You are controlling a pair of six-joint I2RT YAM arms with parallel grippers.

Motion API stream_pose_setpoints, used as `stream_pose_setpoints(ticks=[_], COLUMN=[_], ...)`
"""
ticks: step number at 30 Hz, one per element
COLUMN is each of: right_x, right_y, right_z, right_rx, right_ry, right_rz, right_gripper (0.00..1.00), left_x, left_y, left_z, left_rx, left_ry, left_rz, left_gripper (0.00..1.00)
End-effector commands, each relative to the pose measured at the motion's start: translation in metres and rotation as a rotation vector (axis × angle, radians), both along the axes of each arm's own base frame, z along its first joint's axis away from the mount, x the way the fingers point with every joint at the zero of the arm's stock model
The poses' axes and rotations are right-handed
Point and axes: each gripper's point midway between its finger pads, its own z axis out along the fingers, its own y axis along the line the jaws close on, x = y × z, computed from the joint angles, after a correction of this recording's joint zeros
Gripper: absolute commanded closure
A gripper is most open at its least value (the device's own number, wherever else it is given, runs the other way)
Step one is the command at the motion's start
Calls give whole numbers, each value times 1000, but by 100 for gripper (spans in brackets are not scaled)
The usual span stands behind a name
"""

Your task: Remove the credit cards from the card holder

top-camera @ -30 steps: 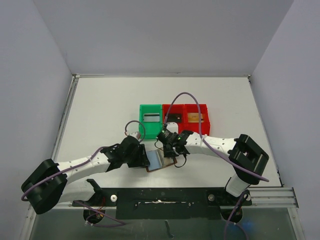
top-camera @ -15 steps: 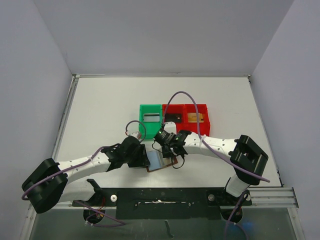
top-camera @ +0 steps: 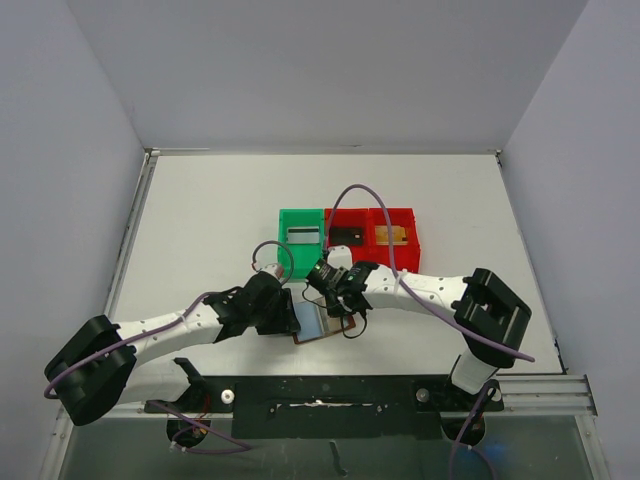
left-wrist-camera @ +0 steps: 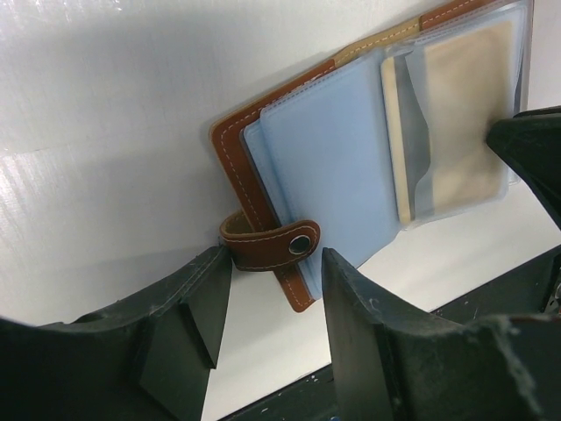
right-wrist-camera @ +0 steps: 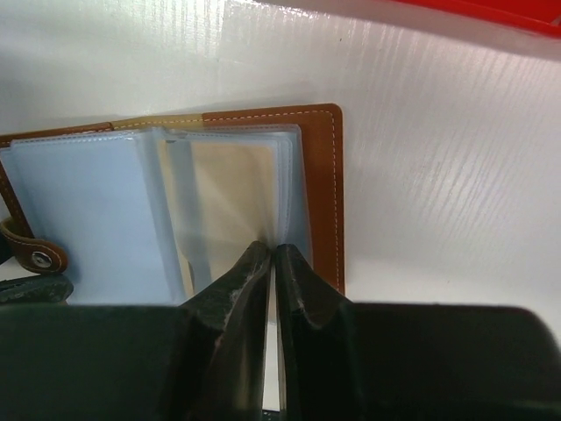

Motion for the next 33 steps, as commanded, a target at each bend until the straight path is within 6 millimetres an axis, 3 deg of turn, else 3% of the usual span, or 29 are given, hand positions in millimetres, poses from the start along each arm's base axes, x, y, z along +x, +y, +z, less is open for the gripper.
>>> stream_pose_setpoints(ticks=[1, 8, 18, 33], right_x=[8, 5, 0, -2], right_y=[18, 37, 45, 53], right_z=[17, 28, 30, 34], right_rx=[53, 177, 236, 428], right_ry=[-41, -44, -30, 20], right_rz=[22, 55, 73, 72], right_gripper=[92, 92, 82, 76], left_x=[7, 8, 7, 8], left_y=[-10, -11, -12, -13], left_z=[12, 13, 14, 15], left_rx=[-14, -18, -23, -27], left_ry=[-33, -38, -39, -42], left_rz=[-19, -23, -26, -23], left_gripper=[56, 56, 56, 57])
